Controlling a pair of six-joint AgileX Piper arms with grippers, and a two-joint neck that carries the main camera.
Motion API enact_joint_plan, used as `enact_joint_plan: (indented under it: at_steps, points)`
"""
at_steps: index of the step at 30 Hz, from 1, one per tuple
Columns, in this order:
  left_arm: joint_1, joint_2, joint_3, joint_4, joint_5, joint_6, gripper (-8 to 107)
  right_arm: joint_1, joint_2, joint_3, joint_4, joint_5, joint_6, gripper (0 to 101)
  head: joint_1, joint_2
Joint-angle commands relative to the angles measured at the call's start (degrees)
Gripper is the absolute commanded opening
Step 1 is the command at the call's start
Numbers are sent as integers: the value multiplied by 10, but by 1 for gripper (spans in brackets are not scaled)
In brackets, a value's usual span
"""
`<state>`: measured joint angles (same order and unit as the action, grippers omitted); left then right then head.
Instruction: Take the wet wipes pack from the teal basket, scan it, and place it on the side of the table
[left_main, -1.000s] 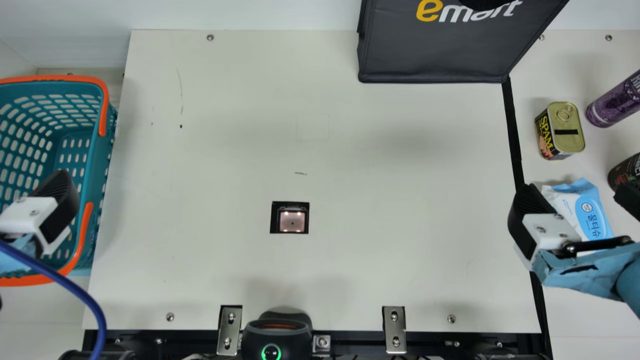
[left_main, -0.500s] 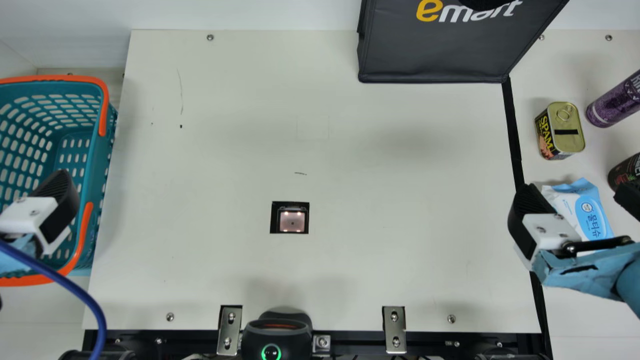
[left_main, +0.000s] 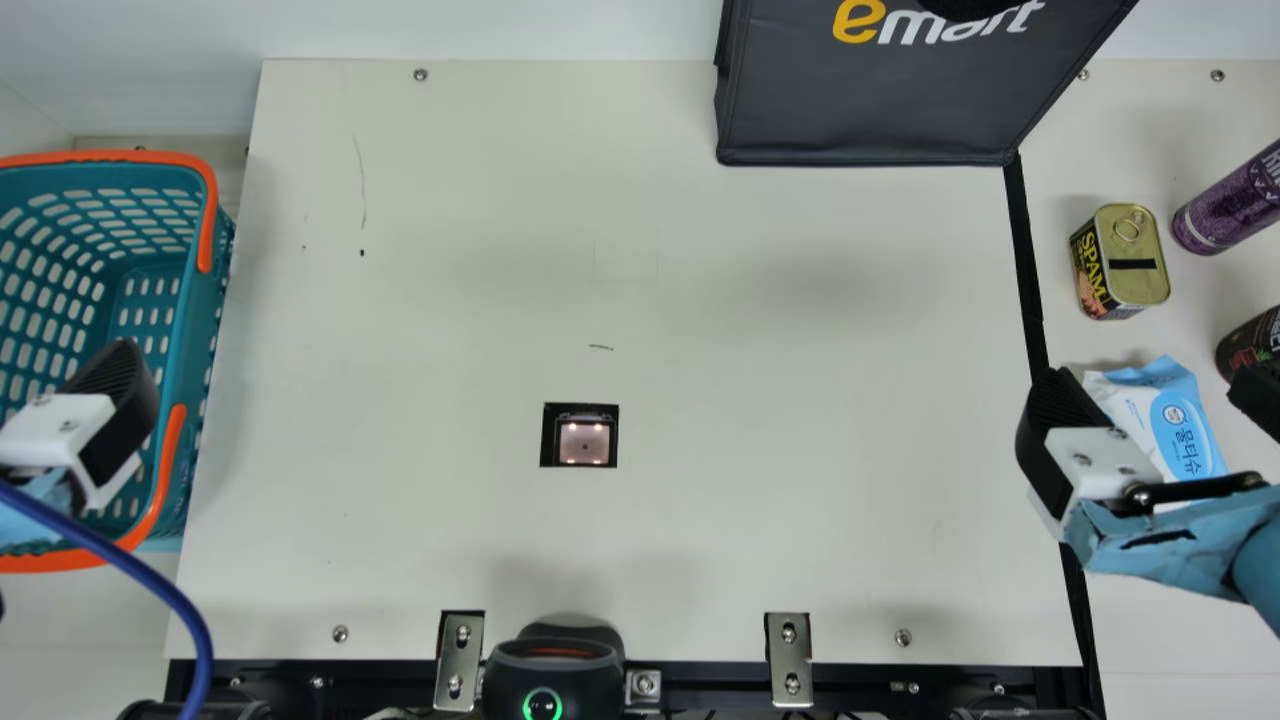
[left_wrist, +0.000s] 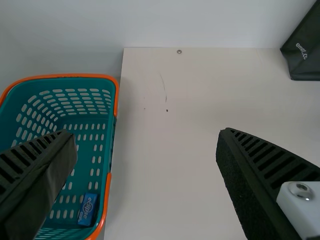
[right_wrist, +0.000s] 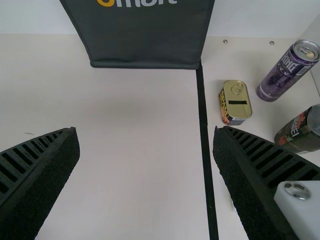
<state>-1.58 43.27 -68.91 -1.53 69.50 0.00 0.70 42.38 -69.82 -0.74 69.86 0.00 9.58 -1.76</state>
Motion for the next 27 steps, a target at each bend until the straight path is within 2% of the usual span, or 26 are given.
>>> enact_joint_plan:
  at_steps: [1, 27]
  points:
    - [0, 0, 0, 0, 0, 0, 90, 0, 0, 0, 0, 0, 0, 95, -17, 2]
    - [0, 0, 0, 0, 0, 0, 90, 0, 0, 0, 0, 0, 0, 95, -17, 2]
